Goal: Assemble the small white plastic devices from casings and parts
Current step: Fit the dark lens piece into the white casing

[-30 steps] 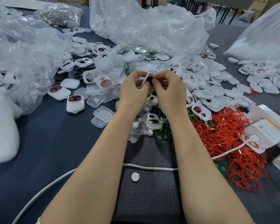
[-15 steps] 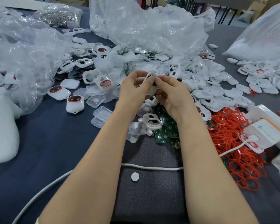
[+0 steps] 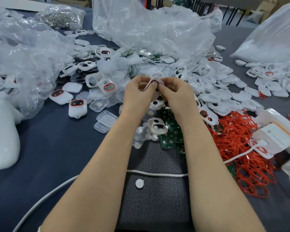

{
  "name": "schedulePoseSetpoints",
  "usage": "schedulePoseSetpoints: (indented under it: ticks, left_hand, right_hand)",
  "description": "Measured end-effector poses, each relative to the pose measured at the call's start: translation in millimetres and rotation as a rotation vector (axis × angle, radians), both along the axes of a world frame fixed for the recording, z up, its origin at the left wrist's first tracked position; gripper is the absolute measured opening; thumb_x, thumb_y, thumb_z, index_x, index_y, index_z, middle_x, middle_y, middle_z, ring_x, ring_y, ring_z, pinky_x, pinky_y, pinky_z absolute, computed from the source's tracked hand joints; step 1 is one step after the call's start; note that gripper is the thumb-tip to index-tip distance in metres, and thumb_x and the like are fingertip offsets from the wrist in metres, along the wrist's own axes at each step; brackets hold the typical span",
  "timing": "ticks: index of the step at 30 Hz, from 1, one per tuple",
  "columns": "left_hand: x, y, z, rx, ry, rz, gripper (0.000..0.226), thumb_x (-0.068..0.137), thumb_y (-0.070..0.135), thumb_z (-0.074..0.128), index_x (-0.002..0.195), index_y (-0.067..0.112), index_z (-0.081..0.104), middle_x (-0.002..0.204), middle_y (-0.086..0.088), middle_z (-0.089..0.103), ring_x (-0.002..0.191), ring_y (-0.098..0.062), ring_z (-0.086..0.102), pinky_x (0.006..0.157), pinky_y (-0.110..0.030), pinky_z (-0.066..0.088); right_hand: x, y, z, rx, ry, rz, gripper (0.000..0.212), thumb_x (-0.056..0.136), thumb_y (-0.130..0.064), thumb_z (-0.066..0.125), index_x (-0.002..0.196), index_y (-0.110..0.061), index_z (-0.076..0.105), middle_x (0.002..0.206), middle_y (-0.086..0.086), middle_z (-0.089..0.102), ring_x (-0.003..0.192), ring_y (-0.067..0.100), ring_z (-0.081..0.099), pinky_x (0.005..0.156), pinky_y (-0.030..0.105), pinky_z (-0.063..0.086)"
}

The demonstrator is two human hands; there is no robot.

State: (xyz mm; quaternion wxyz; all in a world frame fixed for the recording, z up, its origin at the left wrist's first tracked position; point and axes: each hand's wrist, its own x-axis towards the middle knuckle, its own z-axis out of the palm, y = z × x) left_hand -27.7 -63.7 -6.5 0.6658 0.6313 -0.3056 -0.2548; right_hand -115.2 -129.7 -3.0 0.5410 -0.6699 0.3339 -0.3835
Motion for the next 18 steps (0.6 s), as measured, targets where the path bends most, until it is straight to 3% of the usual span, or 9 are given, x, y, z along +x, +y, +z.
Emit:
schedulePoseSetpoints:
  ticks: [4,6,9,11,13,15,17,18]
  left_hand:
    - [-0.4,-0.6,-1.7,0.019,-0.171,0.004,0.013,0.092,0.008,0.057,0.091,0.021,0.058,0.081,-0.001,0.067,0.075,-0.013,0.064,0.074,-0.027,0.054]
    - [-1.7,0.8,-1.6,0.029,-0.311,0.098,0.013,0.092,0.007,0.055,0.091,0.020,0.058,0.078,0.003,0.066,0.069,-0.007,0.061,0.066,-0.017,0.047]
    - [-2.8,3.4,-3.1,0.022,-0.478,0.263,0.012,0.092,0.008,0.052,0.096,0.013,0.062,0.080,0.002,0.067,0.070,-0.012,0.059,0.065,-0.020,0.044]
    - [-4.9,3.7,-4.0,0.025,-0.567,0.276,0.015,0.091,0.006,0.051,0.098,0.011,0.063,0.078,0.003,0.063,0.072,-0.014,0.057,0.063,-0.021,0.041]
    - [-7.4,1.8,-4.1,0.035,-0.647,0.186,0.019,0.088,0.002,0.053,0.102,0.008,0.064,0.083,0.005,0.058,0.077,-0.013,0.053,0.063,-0.012,0.037]
    - [-11.1,-2.8,-4.7,0.037,-0.670,0.037,0.031,0.088,0.002,0.053,0.117,0.005,0.062,0.102,0.001,0.060,0.095,-0.013,0.054,0.080,-0.006,0.038]
    - [-12.7,-4.9,-3.7,0.030,-0.555,-0.056,0.036,0.091,0.005,0.052,0.126,0.007,0.060,0.126,0.000,0.058,0.113,-0.011,0.054,0.096,-0.015,0.041]
    - [-12.0,-4.8,-1.8,0.007,-0.456,-0.047,0.032,0.093,0.005,0.050,0.121,0.009,0.063,0.125,0.001,0.059,0.108,-0.010,0.056,0.093,-0.017,0.044]
  right_hand:
    - [3.4,3.2,-2.7,-0.165,0.089,-0.144,0.004,0.088,-0.014,0.065,0.089,-0.016,0.062,0.082,-0.004,0.066,0.079,0.012,0.063,0.074,0.029,0.053]
    - [6.7,7.8,-3.8,-0.220,0.102,-0.193,0.007,0.088,-0.020,0.067,0.090,-0.016,0.061,0.085,-0.004,0.064,0.082,0.013,0.062,0.075,0.026,0.053]
    - [13.9,17.0,-2.7,-0.258,0.058,-0.229,0.015,0.088,-0.025,0.068,0.093,-0.011,0.065,0.086,-0.002,0.066,0.081,0.010,0.064,0.075,0.022,0.052]
    - [18.0,21.4,-1.3,-0.197,0.029,-0.144,0.020,0.090,-0.027,0.065,0.089,-0.008,0.070,0.080,-0.001,0.069,0.076,0.010,0.065,0.074,0.027,0.054]
    - [17.9,20.2,-1.2,-0.100,-0.012,-0.109,0.024,0.092,-0.026,0.062,0.082,-0.006,0.071,0.070,-0.002,0.067,0.067,0.008,0.062,0.067,0.026,0.050]
    - [12.8,12.7,-1.2,0.053,-0.104,-0.138,0.025,0.094,-0.018,0.058,0.078,-0.001,0.070,0.069,0.003,0.064,0.069,0.013,0.060,0.070,0.031,0.049]
    - [6.4,4.7,0.6,0.257,-0.215,-0.123,0.023,0.096,-0.010,0.054,0.081,0.002,0.067,0.072,0.006,0.063,0.070,0.017,0.060,0.069,0.030,0.052]
    - [4.4,1.8,1.8,0.352,-0.264,-0.099,0.021,0.096,-0.008,0.052,0.085,0.001,0.067,0.073,0.006,0.063,0.067,0.015,0.061,0.063,0.024,0.053]
